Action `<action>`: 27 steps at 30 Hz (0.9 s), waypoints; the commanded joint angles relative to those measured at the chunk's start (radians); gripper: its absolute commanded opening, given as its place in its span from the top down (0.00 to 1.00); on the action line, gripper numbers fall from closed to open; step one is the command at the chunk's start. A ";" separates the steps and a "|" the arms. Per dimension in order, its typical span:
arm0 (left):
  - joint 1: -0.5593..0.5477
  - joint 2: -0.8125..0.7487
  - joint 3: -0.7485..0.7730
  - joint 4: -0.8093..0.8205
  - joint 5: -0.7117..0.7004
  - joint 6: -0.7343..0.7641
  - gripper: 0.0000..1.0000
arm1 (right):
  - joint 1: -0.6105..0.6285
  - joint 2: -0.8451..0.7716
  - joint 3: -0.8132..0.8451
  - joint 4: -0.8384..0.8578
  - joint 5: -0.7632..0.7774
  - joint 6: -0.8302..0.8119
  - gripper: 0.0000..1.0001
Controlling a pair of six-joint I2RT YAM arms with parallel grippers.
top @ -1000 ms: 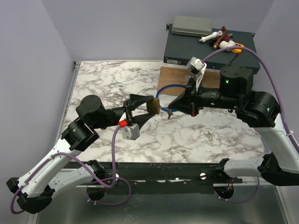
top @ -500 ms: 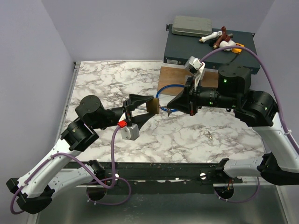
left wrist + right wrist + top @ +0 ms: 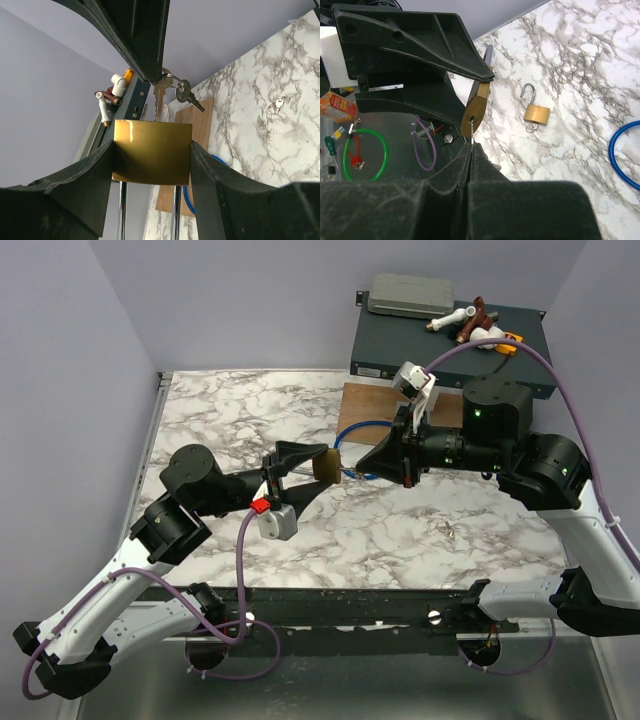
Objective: Unlock with the key
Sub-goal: Unlock the lock.
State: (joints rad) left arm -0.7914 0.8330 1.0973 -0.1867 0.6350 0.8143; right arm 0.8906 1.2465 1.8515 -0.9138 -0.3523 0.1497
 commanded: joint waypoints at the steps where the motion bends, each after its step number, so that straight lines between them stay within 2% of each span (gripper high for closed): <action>1: 0.002 -0.026 0.006 0.095 0.000 -0.005 1.00 | 0.001 0.008 -0.006 0.019 0.004 0.001 0.99; 27: 0.003 -0.032 -0.005 0.087 -0.024 0.005 1.00 | 0.001 0.019 -0.032 0.062 0.021 0.032 0.99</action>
State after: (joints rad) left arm -0.7910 0.8227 1.0840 -0.1864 0.6304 0.8040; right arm 0.8906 1.2518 1.8423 -0.8825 -0.3508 0.1673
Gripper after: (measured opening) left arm 0.549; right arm 0.008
